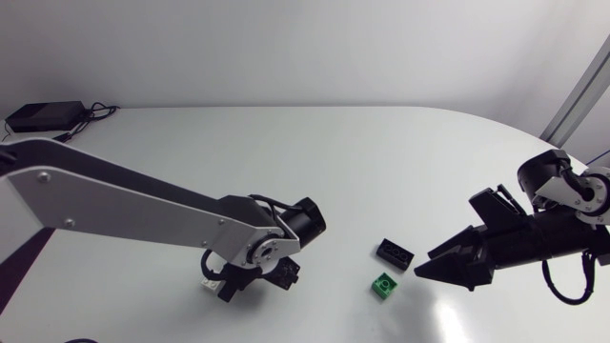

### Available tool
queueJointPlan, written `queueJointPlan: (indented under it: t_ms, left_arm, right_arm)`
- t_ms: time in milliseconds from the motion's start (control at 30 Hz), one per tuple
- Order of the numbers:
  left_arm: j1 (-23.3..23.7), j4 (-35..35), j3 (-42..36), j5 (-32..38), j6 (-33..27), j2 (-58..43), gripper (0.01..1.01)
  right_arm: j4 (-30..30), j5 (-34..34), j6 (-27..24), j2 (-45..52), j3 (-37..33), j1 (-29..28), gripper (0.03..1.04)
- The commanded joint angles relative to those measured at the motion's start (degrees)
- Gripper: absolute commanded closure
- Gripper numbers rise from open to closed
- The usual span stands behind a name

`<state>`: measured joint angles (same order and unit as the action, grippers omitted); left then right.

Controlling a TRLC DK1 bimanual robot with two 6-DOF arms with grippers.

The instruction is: Separate the duplo bricks

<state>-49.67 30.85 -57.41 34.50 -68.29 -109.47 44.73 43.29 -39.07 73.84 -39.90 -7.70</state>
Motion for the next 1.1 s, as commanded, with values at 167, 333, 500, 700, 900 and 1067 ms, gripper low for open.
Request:
queueJointPlan:
  t_ms: [167, 333, 500, 700, 900, 1067]
  left_arm:
    - [1.1, 5.4, -2.8, -8.3, 2.5, 0.9, 0.054]
    - [4.8, 9.1, -9.9, -17.7, 5.7, 9.0, 0.051]
    - [8.9, 9.0, -12.3, -29.0, 11.4, 14.6, 0.051]
    - [10.0, 7.8, -10.8, -38.8, 17.1, 17.0, 0.051]
    - [9.9, 4.7, -10.2, -46.5, 22.9, 17.1, 0.052]
    - [9.3, 1.8, -8.6, -48.6, 24.6, 15.9, 0.052]
  right_arm:
    - [-2.5, -2.8, -0.7, -0.3, 1.5, 0.8, 0.07]
    - [-8.1, -8.8, -0.1, 0.2, 2.1, 2.6, 0.07]
    - [-12.7, -14.0, -1.8, 2.2, 2.2, 4.8, 0.07]
    - [-19.4, -21.5, -3.1, 6.8, 4.0, 9.0, 0.07]
    - [-27.1, -27.1, -3.1, 9.4, 7.5, 13.2, 0.11]
    - [-28.0, -27.1, -3.1, 10.1, 7.6, 13.9, 0.13]
